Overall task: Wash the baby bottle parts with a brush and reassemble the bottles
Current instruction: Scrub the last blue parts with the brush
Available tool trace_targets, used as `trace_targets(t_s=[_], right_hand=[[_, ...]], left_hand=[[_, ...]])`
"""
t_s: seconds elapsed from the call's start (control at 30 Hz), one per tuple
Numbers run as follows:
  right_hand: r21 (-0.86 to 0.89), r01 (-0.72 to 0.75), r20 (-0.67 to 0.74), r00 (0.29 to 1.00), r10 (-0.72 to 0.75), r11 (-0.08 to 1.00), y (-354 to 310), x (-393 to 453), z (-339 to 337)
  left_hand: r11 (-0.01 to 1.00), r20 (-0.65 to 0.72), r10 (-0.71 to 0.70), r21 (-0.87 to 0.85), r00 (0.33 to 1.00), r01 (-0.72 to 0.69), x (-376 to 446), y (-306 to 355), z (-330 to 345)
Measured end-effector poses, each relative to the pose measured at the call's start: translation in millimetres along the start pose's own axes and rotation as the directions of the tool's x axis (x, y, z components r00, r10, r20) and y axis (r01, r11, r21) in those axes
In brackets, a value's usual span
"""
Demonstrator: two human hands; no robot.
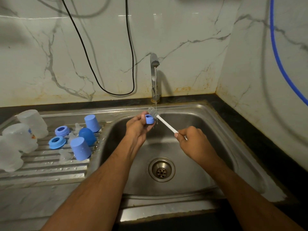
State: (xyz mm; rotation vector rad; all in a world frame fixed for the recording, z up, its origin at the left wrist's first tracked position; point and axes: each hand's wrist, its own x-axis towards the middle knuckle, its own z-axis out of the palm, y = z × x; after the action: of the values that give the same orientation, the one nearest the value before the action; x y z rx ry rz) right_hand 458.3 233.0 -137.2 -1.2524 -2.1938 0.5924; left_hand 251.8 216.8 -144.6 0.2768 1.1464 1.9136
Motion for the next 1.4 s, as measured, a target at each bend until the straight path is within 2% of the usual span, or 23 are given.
trace_targets(t_s=[0.23,0.43,0.6,0.77,0.83,0.97,1.13,1.27,1.33,1.4], right_hand=[[-0.02,0.069,0.127,0.99,-0.066,0.997,-6,-12,0],[-0.05,0.054,0.034,0.998,-0.052,0.997,-9,-8,-4],[-0.008,0.099,0.103,0.99,-0.098,0.995,-13,-19,0],[-0.065,0.068,0.04,0.997,-0.066,0.996,-8,-6,-2],[-0.029,0.086,0.04,0.996,-0.085,0.996,-11,-9,2],[-0.017,0.098,0.125,0.988,-0.095,0.995,-7,-17,4],[-0.034,0.072,0.041,0.997,-0.07,0.997,-1,-7,-1],[0.001,0.124,0.101,0.987,-0.123,0.992,-4,-12,5],[0.03,0.088,0.169,0.981,-0.091,0.996,6,-11,-1],[-0.012,0.028,0.127,0.992,-0.026,1.0,22,-3,-5]], left_hand=[[0.99,-0.104,-0.08,-0.127,0.991,0.067,8,5,-9],[0.993,-0.002,-0.084,-0.084,0.996,0.084,2,-5,4],[0.983,-0.083,-0.113,-0.154,0.99,0.099,13,-1,-8],[0.982,0.014,-0.152,-0.115,0.988,0.152,6,-6,2],[0.983,-0.01,-0.138,-0.127,0.99,0.136,10,-7,3],[0.97,-0.097,-0.143,-0.211,0.985,0.121,22,4,-15],[0.98,-0.013,-0.145,-0.139,0.989,0.142,14,-7,-3],[0.975,-0.083,-0.136,-0.187,0.987,0.119,20,-7,-7],[0.973,-0.099,-0.143,-0.197,0.985,0.122,23,-2,-14],[0.969,-0.101,-0.153,-0.209,0.983,0.129,23,0,-14]])
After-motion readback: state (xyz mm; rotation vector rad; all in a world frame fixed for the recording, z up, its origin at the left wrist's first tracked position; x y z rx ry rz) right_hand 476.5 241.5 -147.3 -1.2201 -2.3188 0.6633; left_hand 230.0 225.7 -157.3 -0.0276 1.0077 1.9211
